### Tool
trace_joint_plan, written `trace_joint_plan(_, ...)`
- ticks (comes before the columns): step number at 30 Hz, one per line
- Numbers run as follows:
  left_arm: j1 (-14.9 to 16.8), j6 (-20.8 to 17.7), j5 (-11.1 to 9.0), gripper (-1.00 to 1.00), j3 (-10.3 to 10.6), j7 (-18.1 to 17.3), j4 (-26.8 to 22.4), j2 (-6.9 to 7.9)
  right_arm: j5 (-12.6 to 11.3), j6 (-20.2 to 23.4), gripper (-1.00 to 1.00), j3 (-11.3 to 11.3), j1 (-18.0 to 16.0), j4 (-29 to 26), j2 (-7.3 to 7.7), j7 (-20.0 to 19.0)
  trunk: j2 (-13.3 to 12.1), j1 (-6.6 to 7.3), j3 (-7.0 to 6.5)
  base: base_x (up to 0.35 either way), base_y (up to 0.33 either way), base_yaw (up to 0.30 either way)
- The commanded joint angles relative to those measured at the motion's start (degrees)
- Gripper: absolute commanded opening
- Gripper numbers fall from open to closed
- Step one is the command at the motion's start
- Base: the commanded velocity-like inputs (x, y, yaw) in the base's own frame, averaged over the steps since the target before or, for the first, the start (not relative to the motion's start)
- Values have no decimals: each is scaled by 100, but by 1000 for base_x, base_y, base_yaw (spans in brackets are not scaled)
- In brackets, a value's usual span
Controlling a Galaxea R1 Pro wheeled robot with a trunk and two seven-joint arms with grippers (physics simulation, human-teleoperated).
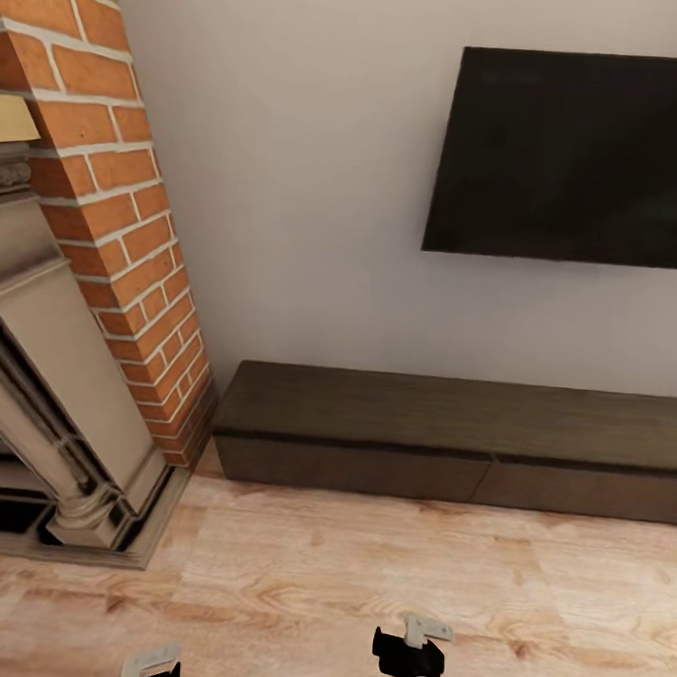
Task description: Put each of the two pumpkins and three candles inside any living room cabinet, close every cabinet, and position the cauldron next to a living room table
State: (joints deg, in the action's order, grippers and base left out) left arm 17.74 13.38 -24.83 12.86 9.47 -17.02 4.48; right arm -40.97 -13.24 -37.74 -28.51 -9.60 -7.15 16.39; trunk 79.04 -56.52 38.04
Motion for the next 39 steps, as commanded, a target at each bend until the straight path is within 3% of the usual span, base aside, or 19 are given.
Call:
trace_joint_plan(1, 1, 16, -31, 100, 50, 37, -4, 4, -51, -21, 100, -49, -5, 3, -4, 22, 2, -1, 7, 68, 28, -256)
trace_joint_plan(10, 1, 16, -54, 100, 55, 37, -3, 7, -41, -29, 100, -57, -5, 2, -3, 9, 2, -1, 26, 90, 6, -204)
trace_joint_plan(39, 1, 16, -66, 100, 59, 37, -3, 5, -33, -25, 100, -58, -5, -7, -6, 29, 2, -1, 27, 56, 14, -4)
